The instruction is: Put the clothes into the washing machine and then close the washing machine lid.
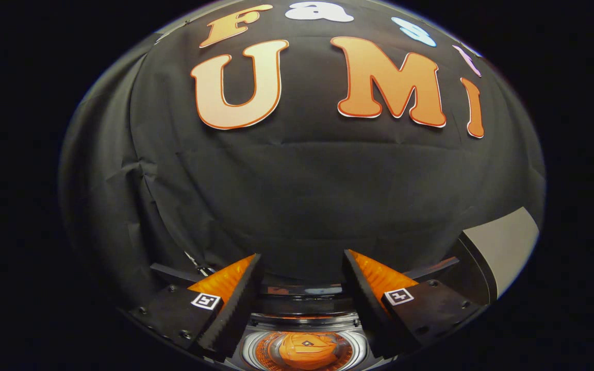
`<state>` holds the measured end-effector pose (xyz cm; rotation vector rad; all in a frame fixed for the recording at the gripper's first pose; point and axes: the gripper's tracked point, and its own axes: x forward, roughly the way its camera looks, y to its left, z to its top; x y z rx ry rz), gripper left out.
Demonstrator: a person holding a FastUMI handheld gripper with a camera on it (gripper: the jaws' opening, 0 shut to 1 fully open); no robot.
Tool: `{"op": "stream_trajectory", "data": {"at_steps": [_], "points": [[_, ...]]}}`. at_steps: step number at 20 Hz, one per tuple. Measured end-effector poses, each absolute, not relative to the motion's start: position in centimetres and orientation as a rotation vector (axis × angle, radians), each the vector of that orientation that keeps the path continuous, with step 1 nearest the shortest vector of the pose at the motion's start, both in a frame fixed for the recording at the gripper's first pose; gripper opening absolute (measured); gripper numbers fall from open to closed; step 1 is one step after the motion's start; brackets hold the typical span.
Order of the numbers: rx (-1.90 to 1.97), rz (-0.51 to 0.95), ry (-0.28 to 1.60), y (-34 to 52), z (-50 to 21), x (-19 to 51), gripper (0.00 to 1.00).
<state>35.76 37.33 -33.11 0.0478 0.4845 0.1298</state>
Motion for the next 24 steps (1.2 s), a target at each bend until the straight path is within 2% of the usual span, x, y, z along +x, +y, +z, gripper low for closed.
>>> {"op": "stream_trajectory", "data": {"at_steps": [24], "points": [[0.036, 0.133, 0.419, 36.8, -35.0, 25.6, 0.99]]}}
